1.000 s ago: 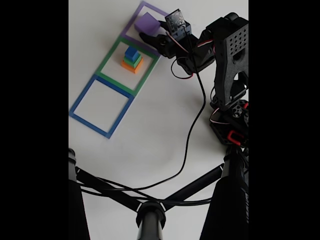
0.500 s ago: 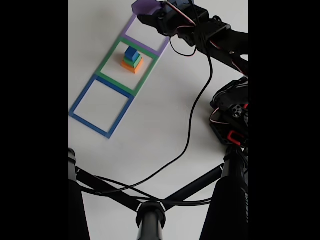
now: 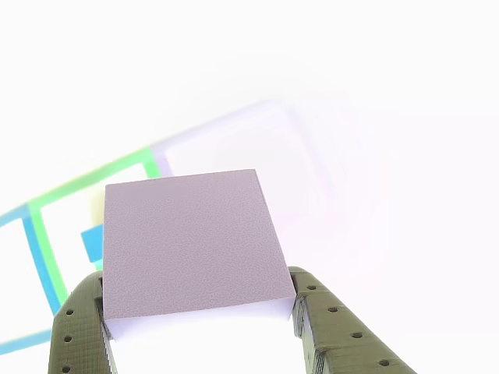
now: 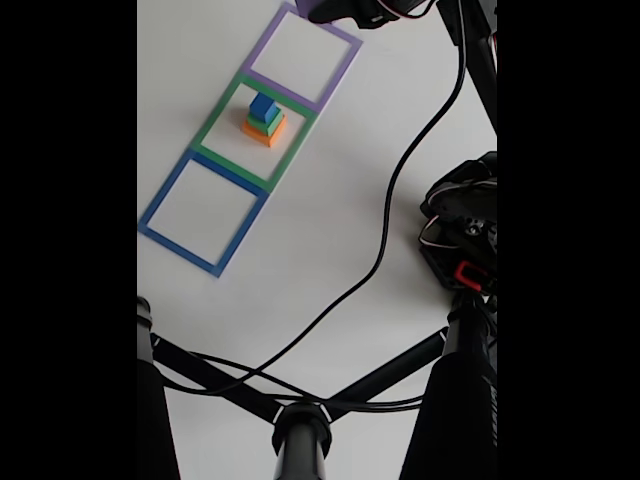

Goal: Tower of hanoi

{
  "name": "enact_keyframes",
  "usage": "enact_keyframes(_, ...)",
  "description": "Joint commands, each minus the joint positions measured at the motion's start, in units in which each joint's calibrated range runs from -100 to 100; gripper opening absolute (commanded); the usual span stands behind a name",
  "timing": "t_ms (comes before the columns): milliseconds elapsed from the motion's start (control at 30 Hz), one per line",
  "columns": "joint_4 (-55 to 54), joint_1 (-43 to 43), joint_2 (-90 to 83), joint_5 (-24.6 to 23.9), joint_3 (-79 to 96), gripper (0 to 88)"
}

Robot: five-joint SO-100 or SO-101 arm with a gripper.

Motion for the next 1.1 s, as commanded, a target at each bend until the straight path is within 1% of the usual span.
enact_keyframes(0,5.6,-4.85,-3.15,0.0,-8.8,14.5)
enact_keyframes(300,10.54,-16.55,-4.37,0.0,-15.53,14.2)
enact_keyframes(467,10.46,-22.3,-4.53,0.0,-15.98,13.8)
enact_keyframes(733,8.6,-28.82,-4.04,0.0,-13.16,13.8)
enact_keyframes(800,6.41,-30.45,-4.12,0.0,-9.89,13.7)
enact_keyframes(900,-0.96,-32.27,-5.82,0.0,0.02,13.4)
enact_keyframes(1067,-21.93,-33.23,-8.73,0.0,23.56,13.4)
